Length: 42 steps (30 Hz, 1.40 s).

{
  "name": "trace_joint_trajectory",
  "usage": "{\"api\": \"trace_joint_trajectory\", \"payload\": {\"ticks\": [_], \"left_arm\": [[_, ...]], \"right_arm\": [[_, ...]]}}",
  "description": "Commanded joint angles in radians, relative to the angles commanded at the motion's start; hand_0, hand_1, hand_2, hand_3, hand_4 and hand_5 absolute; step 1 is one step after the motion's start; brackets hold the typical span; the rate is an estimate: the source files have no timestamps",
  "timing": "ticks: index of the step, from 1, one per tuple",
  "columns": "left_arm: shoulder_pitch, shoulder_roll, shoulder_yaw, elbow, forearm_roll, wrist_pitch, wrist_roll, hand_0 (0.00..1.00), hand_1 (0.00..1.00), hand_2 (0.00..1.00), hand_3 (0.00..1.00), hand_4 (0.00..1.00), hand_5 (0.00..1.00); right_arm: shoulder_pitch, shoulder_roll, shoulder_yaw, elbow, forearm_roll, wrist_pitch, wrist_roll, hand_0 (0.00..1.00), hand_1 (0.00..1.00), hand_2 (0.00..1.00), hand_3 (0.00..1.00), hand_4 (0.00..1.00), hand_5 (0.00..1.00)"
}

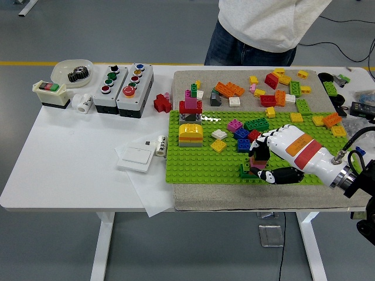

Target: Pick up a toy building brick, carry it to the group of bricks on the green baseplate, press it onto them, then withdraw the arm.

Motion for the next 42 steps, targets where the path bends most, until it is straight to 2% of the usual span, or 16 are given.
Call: {"api": "trace_joint_trajectory", "payload": {"ticks": [28, 42], "left_arm": [[-0.004, 0.002, 0.010, -0.002, -0.008, 0.005, -0.002, 0.483, 0.578, 0.642, 0.576, 0.598, 0.672], [-0.003, 0.002, 0.010, -0.002, -0.007, 0.006, -0.001, 0.481, 0.577, 0.641, 0.576, 0.598, 0.670]], "right_arm": [[0.029, 0.012, -0.025, -0.035, 0.010, 0.010, -0.007, 0.349, 0.459, 0.546, 0.536, 0.722, 0.411], [0.033, 0.011, -0.037, -0.031, 0.008, 0.013, -0.009, 0.347, 0.459, 0.546, 0.534, 0.722, 0.410]]}}
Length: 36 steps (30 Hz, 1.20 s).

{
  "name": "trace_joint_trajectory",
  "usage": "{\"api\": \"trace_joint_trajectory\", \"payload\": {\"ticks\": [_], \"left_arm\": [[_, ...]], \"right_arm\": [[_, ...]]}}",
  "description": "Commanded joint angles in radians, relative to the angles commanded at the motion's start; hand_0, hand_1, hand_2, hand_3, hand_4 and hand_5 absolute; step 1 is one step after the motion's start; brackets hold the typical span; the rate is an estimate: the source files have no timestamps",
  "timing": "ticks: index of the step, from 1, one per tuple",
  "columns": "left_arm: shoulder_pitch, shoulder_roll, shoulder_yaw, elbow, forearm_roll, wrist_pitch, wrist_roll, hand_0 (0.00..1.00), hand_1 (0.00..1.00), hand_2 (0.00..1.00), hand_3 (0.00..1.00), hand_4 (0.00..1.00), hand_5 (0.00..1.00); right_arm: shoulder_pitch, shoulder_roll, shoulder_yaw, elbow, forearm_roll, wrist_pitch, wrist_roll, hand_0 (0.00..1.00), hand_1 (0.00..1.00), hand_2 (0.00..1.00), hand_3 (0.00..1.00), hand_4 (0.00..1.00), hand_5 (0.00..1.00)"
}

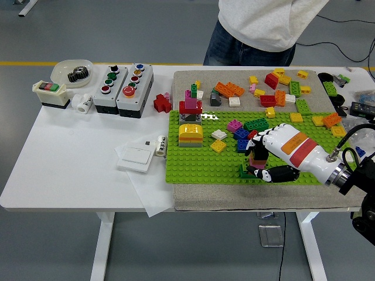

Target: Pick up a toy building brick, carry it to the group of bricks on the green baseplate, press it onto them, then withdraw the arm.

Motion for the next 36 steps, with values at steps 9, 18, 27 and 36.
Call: {"api": "trace_joint_trajectory", "payload": {"ticks": [9, 18, 27, 36], "left_arm": [[0.004, 0.000, -0.005, 0.001, 0.007, -0.003, 0.002, 0.479, 0.578, 0.639, 0.576, 0.598, 0.669], [0.007, 0.000, -0.007, 0.001, 0.012, -0.005, 0.003, 0.482, 0.577, 0.639, 0.576, 0.598, 0.669], [0.005, 0.001, -0.005, 0.002, 0.009, -0.006, 0.001, 0.480, 0.575, 0.638, 0.576, 0.598, 0.669], [0.004, 0.001, -0.003, 0.003, 0.005, -0.007, -0.001, 0.481, 0.574, 0.639, 0.576, 0.597, 0.667]], "right_arm": [[-0.004, 0.002, -0.002, -0.003, 0.000, 0.001, 0.000, 0.347, 0.459, 0.546, 0.533, 0.722, 0.410], [-0.006, 0.003, 0.001, -0.003, 0.001, 0.001, 0.001, 0.347, 0.459, 0.546, 0.534, 0.722, 0.410], [-0.006, 0.000, 0.017, 0.011, 0.014, -0.013, 0.009, 0.368, 0.462, 0.545, 0.536, 0.722, 0.409], [-0.007, -0.006, 0.039, 0.038, 0.035, -0.024, 0.014, 0.365, 0.462, 0.548, 0.536, 0.722, 0.409]]}}
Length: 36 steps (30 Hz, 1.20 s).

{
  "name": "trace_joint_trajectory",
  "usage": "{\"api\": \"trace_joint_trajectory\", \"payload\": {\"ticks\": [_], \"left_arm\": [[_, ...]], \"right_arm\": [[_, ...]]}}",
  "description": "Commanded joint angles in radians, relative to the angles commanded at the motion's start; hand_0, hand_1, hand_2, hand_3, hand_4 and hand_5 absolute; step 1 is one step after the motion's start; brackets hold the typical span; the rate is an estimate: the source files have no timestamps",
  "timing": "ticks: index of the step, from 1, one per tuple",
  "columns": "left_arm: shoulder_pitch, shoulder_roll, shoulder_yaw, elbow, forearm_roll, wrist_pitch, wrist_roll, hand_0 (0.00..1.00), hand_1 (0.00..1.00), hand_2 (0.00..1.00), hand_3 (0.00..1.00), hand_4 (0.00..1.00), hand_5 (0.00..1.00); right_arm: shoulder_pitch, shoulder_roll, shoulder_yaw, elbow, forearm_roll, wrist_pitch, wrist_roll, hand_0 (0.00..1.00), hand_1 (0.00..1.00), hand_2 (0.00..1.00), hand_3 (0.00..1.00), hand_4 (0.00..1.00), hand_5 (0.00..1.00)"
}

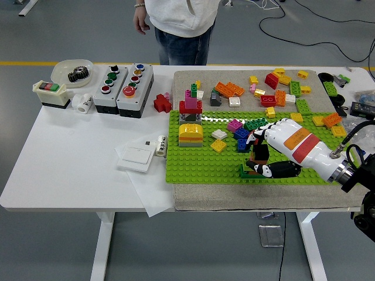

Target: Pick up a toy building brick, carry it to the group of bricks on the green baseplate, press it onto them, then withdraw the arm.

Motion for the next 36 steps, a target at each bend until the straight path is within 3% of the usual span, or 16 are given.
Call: {"api": "trace_joint_trajectory", "payload": {"ticks": [4, 7, 8, 13, 14, 17, 19, 20, 25, 26, 31, 32, 36], "left_arm": [[0.001, 0.000, 0.002, 0.001, -0.003, 0.000, -0.001, 0.480, 0.572, 0.639, 0.577, 0.598, 0.668], [0.002, 0.000, 0.002, 0.001, -0.004, 0.000, -0.002, 0.480, 0.572, 0.639, 0.577, 0.598, 0.668], [0.002, -0.001, 0.002, 0.001, -0.004, 0.000, -0.002, 0.480, 0.572, 0.638, 0.576, 0.599, 0.668], [0.004, -0.001, 0.001, 0.003, -0.006, -0.001, -0.003, 0.480, 0.572, 0.638, 0.576, 0.599, 0.668], [0.005, 0.000, 0.001, 0.003, -0.006, -0.001, -0.003, 0.478, 0.571, 0.638, 0.576, 0.599, 0.668], [0.006, 0.000, 0.002, 0.004, -0.008, 0.000, -0.003, 0.478, 0.571, 0.638, 0.576, 0.599, 0.668], [0.007, 0.000, 0.003, 0.006, -0.011, 0.000, -0.004, 0.478, 0.571, 0.638, 0.576, 0.599, 0.668], [0.007, 0.000, 0.003, 0.006, -0.011, 0.000, -0.004, 0.478, 0.568, 0.640, 0.577, 0.600, 0.670], [0.009, 0.000, 0.005, 0.007, -0.015, 0.001, -0.004, 0.478, 0.568, 0.640, 0.577, 0.600, 0.670], [0.010, -0.001, 0.003, 0.007, -0.014, 0.001, -0.004, 0.476, 0.565, 0.640, 0.578, 0.601, 0.672], [0.012, -0.002, 0.000, 0.008, -0.011, -0.002, -0.002, 0.476, 0.565, 0.640, 0.578, 0.601, 0.672], [0.013, -0.002, 0.000, 0.008, -0.011, -0.002, -0.001, 0.475, 0.566, 0.640, 0.578, 0.601, 0.672], [0.016, -0.002, 0.005, 0.008, -0.018, -0.001, -0.002, 0.475, 0.566, 0.640, 0.578, 0.601, 0.672]], "right_arm": [[0.001, -0.002, 0.014, 0.009, 0.021, -0.008, 0.003, 0.370, 0.467, 0.549, 0.540, 0.723, 0.408], [0.008, -0.001, 0.028, 0.006, 0.128, -0.017, 0.001, 0.370, 0.467, 0.549, 0.540, 0.723, 0.408], [0.011, -0.001, 0.032, 0.005, 0.163, -0.018, -0.002, 0.469, 0.543, 0.613, 0.564, 0.740, 0.412], [0.052, 0.000, 0.085, 0.003, 0.374, 0.011, -0.039, 0.469, 0.543, 0.613, 0.564, 0.740, 0.412], [0.061, -0.001, 0.098, 0.001, 0.420, 0.019, -0.045, 0.683, 0.683, 0.744, 0.671, 0.836, 0.511], [0.091, 0.000, 0.129, -0.019, 0.537, 0.050, -0.059, 0.683, 0.683, 0.744, 0.671, 0.836, 0.511], [0.134, 0.007, 0.166, -0.074, 0.628, 0.098, -0.085, 0.683, 0.683, 0.744, 0.671, 0.836, 0.511], [0.148, 0.009, 0.174, -0.097, 0.667, 0.116, -0.093, 0.814, 0.780, 0.818, 0.828, 0.969, 0.715], [0.203, 0.015, 0.206, -0.216, 0.875, 0.202, -0.129, 0.814, 0.780, 0.818, 0.828, 0.969, 0.715], [0.217, 0.018, 0.212, -0.248, 0.920, 0.225, -0.133, 0.884, 0.819, 0.844, 0.844, 0.998, 0.844], [0.253, 0.027, 0.228, -0.399, 1.135, 0.324, -0.152, 0.884, 0.819, 0.844, 0.844, 0.998, 0.844], [0.256, 0.028, 0.230, -0.424, 1.174, 0.335, -0.152, 0.899, 0.830, 0.849, 0.845, 0.998, 0.928], [0.260, 0.040, 0.239, -0.531, 1.343, 0.374, -0.144, 0.899, 0.830, 0.849, 0.845, 0.998, 0.928]]}}
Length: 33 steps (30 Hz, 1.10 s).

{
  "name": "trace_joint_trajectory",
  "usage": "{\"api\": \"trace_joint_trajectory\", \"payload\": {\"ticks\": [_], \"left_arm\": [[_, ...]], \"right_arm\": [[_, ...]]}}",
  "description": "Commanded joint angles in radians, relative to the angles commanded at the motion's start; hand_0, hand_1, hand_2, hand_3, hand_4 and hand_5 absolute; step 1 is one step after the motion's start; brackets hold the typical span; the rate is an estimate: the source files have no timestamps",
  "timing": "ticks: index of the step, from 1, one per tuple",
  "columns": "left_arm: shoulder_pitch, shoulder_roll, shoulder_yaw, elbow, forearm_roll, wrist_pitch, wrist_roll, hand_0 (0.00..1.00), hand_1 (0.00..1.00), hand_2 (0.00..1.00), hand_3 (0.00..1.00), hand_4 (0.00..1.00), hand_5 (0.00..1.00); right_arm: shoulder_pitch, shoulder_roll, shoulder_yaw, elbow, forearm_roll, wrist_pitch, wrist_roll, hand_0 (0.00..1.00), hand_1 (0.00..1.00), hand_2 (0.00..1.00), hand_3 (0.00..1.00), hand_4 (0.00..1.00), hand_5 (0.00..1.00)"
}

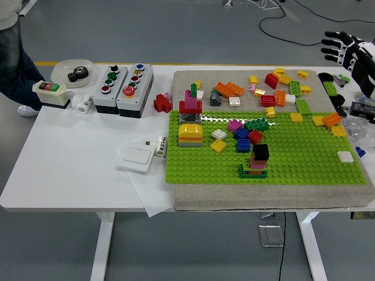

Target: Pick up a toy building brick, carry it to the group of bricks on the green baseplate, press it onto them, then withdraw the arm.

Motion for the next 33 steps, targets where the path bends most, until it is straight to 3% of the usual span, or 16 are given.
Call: {"api": "trace_joint_trajectory", "payload": {"ticks": [3, 12, 33], "left_arm": [[0.002, -0.001, 0.000, 0.000, -0.001, 0.000, 0.000, 0.473, 0.564, 0.640, 0.579, 0.601, 0.670], [0.010, -0.004, -0.012, 0.001, 0.007, 0.000, 0.004, 0.475, 0.563, 0.642, 0.579, 0.603, 0.673], [0.012, -0.008, -0.035, 0.000, 0.031, -0.004, 0.010, 0.479, 0.573, 0.647, 0.579, 0.604, 0.676]], "right_arm": [[-0.002, 0.007, 0.003, -0.060, 0.090, 0.011, 0.006, 0.907, 0.835, 0.850, 0.852, 0.998, 0.961], [-0.019, 0.016, 0.013, -0.145, 0.090, 0.041, 0.022, 0.910, 0.836, 0.850, 0.855, 0.998, 0.982], [-0.037, 0.023, 0.027, -0.169, 0.072, 0.085, 0.029, 0.910, 0.830, 0.847, 0.855, 0.998, 0.998]]}}
